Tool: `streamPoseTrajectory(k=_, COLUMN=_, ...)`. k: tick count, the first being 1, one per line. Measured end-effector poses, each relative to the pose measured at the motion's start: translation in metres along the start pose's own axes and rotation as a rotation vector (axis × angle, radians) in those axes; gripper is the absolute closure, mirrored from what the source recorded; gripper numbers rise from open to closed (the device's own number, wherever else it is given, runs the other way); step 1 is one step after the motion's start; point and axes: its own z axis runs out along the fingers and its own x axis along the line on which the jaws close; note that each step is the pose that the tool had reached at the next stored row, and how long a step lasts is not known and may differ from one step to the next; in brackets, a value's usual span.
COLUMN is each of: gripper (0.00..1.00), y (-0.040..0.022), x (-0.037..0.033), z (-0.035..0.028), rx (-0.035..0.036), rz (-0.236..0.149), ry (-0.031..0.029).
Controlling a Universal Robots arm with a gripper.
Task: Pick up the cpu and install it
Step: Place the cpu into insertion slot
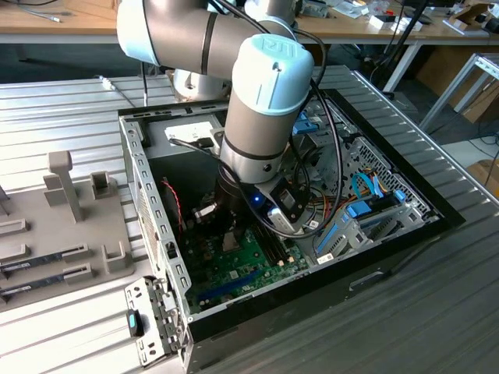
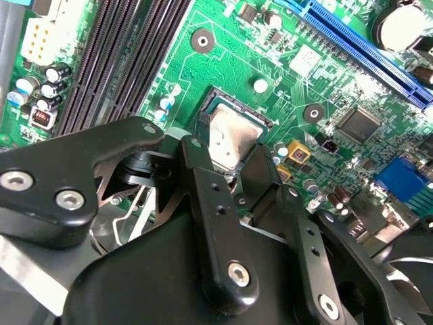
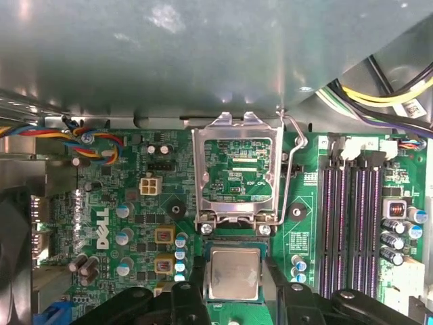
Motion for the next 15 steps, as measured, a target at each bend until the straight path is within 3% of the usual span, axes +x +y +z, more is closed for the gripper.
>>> streamPoseTrajectory(k=15, gripper=0.55, y=0.0007, x=0.0005, z=0.0033, rx=0.0005, rz=-0.014, ry=-0.0004)
